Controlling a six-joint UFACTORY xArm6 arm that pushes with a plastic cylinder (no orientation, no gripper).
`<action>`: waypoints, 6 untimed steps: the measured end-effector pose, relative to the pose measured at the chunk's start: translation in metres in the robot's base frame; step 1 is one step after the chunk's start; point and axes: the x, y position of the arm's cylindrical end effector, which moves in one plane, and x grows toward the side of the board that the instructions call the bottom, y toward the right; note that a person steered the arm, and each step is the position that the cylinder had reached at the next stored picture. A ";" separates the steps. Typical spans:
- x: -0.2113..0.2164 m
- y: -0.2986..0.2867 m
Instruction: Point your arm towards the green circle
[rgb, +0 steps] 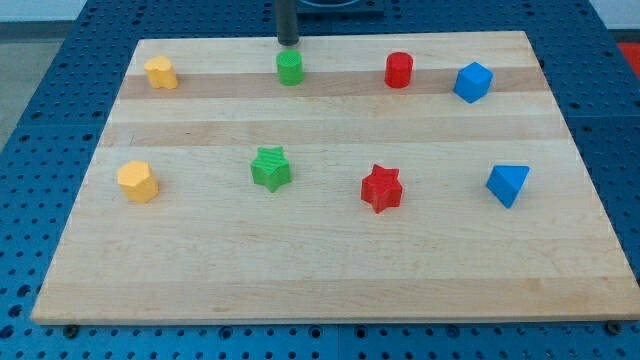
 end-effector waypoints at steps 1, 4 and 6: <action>0.030 0.000; 0.127 0.000; 0.196 0.000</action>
